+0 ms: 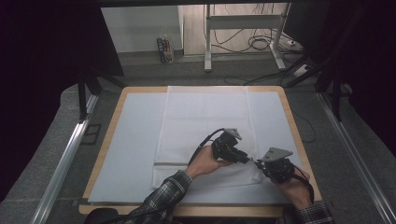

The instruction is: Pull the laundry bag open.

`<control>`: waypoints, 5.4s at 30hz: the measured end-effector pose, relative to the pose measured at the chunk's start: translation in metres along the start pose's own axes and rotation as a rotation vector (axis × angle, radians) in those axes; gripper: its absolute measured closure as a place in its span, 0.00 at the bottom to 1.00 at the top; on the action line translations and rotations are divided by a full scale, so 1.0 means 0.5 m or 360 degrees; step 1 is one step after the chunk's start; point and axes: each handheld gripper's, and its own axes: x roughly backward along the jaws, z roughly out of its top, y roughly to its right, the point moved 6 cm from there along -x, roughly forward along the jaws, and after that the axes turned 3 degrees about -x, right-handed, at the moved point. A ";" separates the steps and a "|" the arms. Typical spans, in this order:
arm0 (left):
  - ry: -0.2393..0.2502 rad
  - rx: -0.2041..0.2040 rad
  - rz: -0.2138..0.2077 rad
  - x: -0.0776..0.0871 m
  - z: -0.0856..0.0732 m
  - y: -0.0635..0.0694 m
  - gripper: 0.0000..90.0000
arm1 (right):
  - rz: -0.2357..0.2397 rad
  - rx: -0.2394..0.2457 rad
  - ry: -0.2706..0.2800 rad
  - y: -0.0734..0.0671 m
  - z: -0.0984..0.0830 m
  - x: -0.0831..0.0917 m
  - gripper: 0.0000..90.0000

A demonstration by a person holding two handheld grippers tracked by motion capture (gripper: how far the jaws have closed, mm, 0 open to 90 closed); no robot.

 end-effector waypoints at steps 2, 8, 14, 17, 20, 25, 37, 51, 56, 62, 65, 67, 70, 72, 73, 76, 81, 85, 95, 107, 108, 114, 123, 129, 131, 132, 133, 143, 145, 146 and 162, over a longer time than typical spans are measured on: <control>0.0000 -0.0003 -0.0004 0.001 0.002 0.004 0.82 | -0.0003 0.0000 -0.0004 0.000 0.000 0.000 0.93; -0.0046 -0.0007 0.0027 -0.004 0.002 0.005 0.88 | -0.0015 0.0010 0.0009 0.000 0.001 0.001 0.93; -0.0042 0.0028 0.0020 -0.008 0.000 0.001 0.89 | -0.0017 0.0013 0.0005 0.000 0.001 0.001 0.93; -0.0047 0.0031 0.0019 -0.008 0.000 0.000 0.90 | -0.0019 0.0016 0.0004 -0.001 0.001 0.001 0.93; -0.0023 0.0053 0.0019 -0.008 0.002 0.004 0.92 | -0.0011 0.0012 0.0001 -0.001 0.001 0.001 0.92; -0.0073 -0.0012 0.0019 -0.011 -0.003 0.009 0.92 | 0.0011 -0.0003 -0.0033 0.000 -0.003 -0.004 0.92; 0.0020 0.0104 -0.0098 -0.012 -0.009 -0.001 0.90 | 0.0010 -0.0018 -0.0077 0.002 -0.009 -0.010 0.91; 0.0021 0.0113 -0.0092 -0.009 -0.011 -0.003 0.95 | 0.0003 -0.0020 -0.0047 0.002 -0.006 -0.005 0.91; 0.0032 0.0122 -0.0088 -0.014 -0.008 -0.002 0.92 | 0.0007 -0.0011 -0.0039 0.001 -0.005 -0.005 0.91; 0.0036 0.0144 -0.0079 -0.016 -0.008 -0.003 0.95 | 0.0004 -0.0016 -0.0036 0.002 -0.004 -0.004 0.91; 0.0022 0.0150 -0.0065 -0.015 -0.008 -0.002 0.97 | 0.0013 -0.0022 -0.0032 0.002 -0.004 -0.003 0.91; 0.0011 0.0148 -0.0054 -0.013 -0.008 -0.002 0.97 | 0.0016 -0.0032 -0.0022 0.002 -0.004 -0.003 0.88; 0.0012 0.0139 -0.0040 -0.012 -0.008 -0.002 0.97 | 0.0016 -0.0038 0.0005 0.005 -0.001 0.000 0.80; 0.0018 0.0132 -0.0036 -0.010 -0.007 -0.001 0.97 | 0.0008 -0.0053 0.0043 0.010 0.003 0.004 0.66; 0.0021 0.0119 -0.0035 -0.008 -0.007 0.001 0.97 | 0.0021 -0.0063 0.0048 0.011 0.004 0.003 0.62; 0.0021 0.0115 -0.0051 -0.007 -0.007 0.002 0.97 | 0.0043 -0.0019 0.0057 0.010 0.008 -0.004 0.58; 0.0004 0.0119 -0.0081 -0.007 -0.007 0.001 0.97 | 0.0030 0.0156 0.0046 0.003 0.019 -0.021 0.65; 0.0023 0.0142 -0.0068 -0.008 -0.005 0.001 0.97 | 0.0048 0.0174 0.0024 0.000 0.021 -0.029 0.84; 0.0001 0.0123 -0.0035 0.001 -0.009 0.004 0.97 | 0.0090 0.0126 0.0000 -0.003 0.019 -0.026 0.94; -0.0016 0.0129 -0.0016 0.013 -0.024 0.001 0.97 | 0.0086 0.0094 -0.0011 -0.001 0.012 -0.022 0.94; -0.0014 0.0126 -0.0005 0.013 -0.025 0.000 0.97 | 0.0086 0.0092 -0.0010 -0.001 0.012 -0.022 0.94; -0.0048 0.0119 0.0027 0.024 -0.037 -0.006 0.97 | 0.0085 0.0079 -0.0020 0.000 0.010 -0.022 0.94; -0.0050 0.0140 0.0043 0.034 -0.050 -0.008 0.97 | 0.0099 0.0058 -0.0031 -0.001 0.009 -0.023 0.94; -0.0045 0.0164 0.0074 0.051 -0.066 -0.018 0.97 | 0.0100 0.0038 -0.0028 0.001 0.007 -0.021 0.94; -0.0039 0.0178 0.0074 0.056 -0.070 -0.021 0.97 | 0.0105 0.0033 -0.0023 0.001 0.007 -0.022 0.94; -0.0044 0.0179 0.0082 0.058 -0.073 -0.021 0.97 | 0.0100 0.0037 -0.0029 0.001 0.007 -0.022 0.94; -0.0041 0.0181 0.0076 0.059 -0.074 -0.021 0.97 | 0.0100 0.0036 -0.0029 0.001 0.007 -0.022 0.94; -0.0049 0.0191 0.0101 0.074 -0.086 -0.023 0.97 | 0.0104 0.0024 -0.0026 0.003 0.006 -0.022 0.94; -0.0042 0.0198 0.0104 0.077 -0.090 -0.024 0.97 | 0.0105 0.0022 -0.0025 0.003 0.006 -0.021 0.94; -0.0044 0.0207 0.0113 0.082 -0.095 -0.025 0.97 | 0.0104 0.0026 -0.0027 0.002 0.006 -0.022 0.94; -0.0022 0.0242 0.0145 0.114 -0.124 -0.029 0.97 | 0.0108 0.0017 -0.0025 0.003 0.005 -0.022 0.94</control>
